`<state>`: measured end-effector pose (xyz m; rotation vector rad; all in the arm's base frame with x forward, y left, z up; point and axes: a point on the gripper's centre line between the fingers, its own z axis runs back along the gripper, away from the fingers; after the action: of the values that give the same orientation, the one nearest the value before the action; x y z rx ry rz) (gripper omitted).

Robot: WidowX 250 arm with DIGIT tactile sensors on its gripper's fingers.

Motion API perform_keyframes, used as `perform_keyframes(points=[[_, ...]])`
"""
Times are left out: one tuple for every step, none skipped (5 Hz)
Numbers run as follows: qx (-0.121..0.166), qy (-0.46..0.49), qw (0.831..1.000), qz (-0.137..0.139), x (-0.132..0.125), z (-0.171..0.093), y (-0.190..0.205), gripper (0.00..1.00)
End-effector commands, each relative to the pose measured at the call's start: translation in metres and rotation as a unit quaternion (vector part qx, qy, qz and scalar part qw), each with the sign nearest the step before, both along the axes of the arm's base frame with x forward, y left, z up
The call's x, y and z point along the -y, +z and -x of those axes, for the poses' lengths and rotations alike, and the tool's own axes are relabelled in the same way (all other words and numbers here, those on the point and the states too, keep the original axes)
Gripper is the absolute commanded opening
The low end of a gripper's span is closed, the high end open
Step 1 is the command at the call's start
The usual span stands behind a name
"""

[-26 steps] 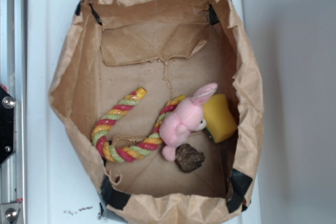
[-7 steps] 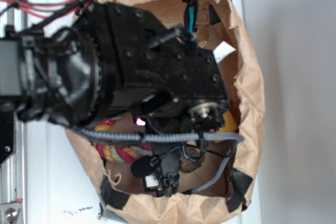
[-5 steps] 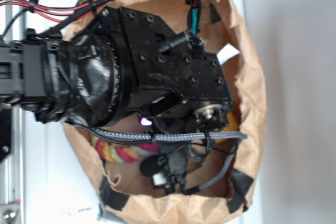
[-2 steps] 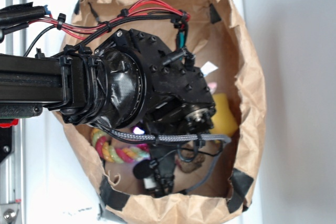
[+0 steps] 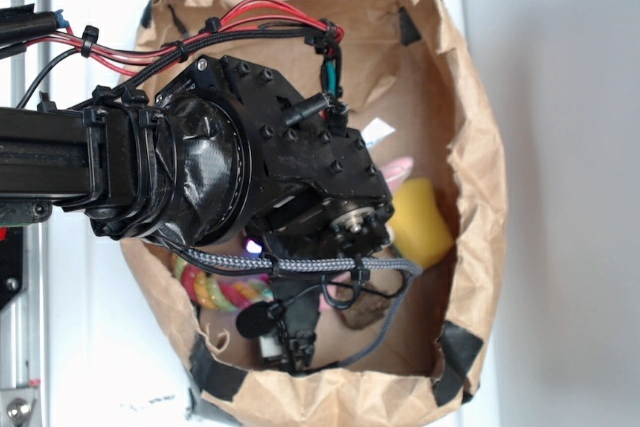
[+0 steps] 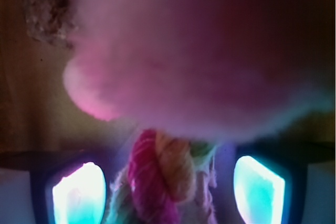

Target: Grab the multicolored rope.

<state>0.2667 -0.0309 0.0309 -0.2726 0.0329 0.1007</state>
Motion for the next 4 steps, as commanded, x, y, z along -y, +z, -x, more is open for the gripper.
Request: perform_keyframes(points=[[0.030,0.002,1.000,-0.004,0.000,-0.007,0.017,1.00],[0.026,0.005,1.000,-0.014,0.009,-0.004,0.005,1.00],[0.024,-0.008,0.999,-0.024,0.015,-0.002,-0.004,1.00],[0.038,0.003,0.999,-0.028,0.015,-0.002,-0.001,0.00]])
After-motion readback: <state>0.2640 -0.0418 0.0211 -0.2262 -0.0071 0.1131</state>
